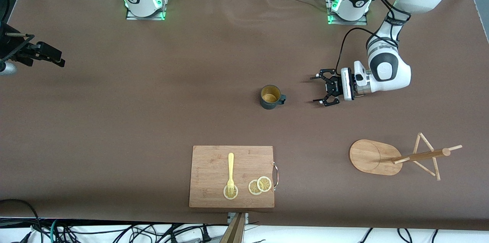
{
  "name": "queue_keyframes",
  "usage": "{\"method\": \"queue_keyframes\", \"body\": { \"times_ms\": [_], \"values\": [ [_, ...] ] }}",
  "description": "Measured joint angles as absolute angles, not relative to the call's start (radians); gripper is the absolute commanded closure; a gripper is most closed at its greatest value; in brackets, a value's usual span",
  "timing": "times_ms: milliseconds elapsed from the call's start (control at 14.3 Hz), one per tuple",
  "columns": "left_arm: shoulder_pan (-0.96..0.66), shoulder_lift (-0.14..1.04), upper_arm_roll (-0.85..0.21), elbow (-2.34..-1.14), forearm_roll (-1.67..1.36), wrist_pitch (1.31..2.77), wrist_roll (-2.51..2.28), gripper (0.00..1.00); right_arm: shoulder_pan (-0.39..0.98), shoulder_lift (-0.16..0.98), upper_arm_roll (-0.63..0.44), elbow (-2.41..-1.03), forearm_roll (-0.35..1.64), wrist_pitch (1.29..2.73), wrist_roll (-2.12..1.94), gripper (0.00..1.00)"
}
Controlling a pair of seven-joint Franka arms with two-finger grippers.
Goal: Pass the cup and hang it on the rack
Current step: 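Retract the right gripper while the left gripper reaches toward the mug handle, then close the left gripper on the teal mug handle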
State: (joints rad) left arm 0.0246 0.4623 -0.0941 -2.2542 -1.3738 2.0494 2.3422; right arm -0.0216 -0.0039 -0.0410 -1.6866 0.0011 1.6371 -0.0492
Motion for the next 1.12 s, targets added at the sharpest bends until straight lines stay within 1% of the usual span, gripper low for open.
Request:
{"method": "queue_keyframes", "body": {
  "times_ms": [140, 280, 420, 561, 701, 911, 1121],
  "values": [
    [0.03, 0.51, -0.093, -2.217, -1.381, 1.996, 2.439, 0.0, -0.022, -0.004, -0.041, -1.687, 0.001, 1.637, -0.049, 0.0],
    [0.03, 0.588, -0.095, -2.154, -1.416, 1.944, 2.509, 0.0, -0.021, -0.004, -0.041, -1.686, 0.001, 1.637, -0.049, 0.0],
    [0.03, 0.675, -0.111, -2.087, -1.454, 1.923, 2.546, 0.0, -0.021, -0.004, -0.041, -1.686, 0.001, 1.637, -0.049, 0.0],
    [0.029, 0.727, -0.142, -2.049, -1.499, 1.918, 2.562, 0.0, -0.021, -0.004, -0.041, -1.686, 0.001, 1.636, -0.049, 0.0],
    [0.028, 0.744, -0.17, -2.03, -1.527, 1.917, 2.565, 0.0, -0.021, -0.004, -0.041, -1.686, 0.001, 1.636, -0.049, 0.0],
    [0.022, 0.757, -0.184, -2.013, -1.537, 1.917, 2.565, 0.0, -0.021, -0.004, -0.041, -1.686, 0.001, 1.633, -0.049, 0.0],
    [0.021, 0.785, -0.2, -1.999, -1.571, 1.914, 2.565, 0.0, -0.021, -0.004, -0.041, -1.686, 0.001, 1.599, -0.048, 0.0]
  ]
}}
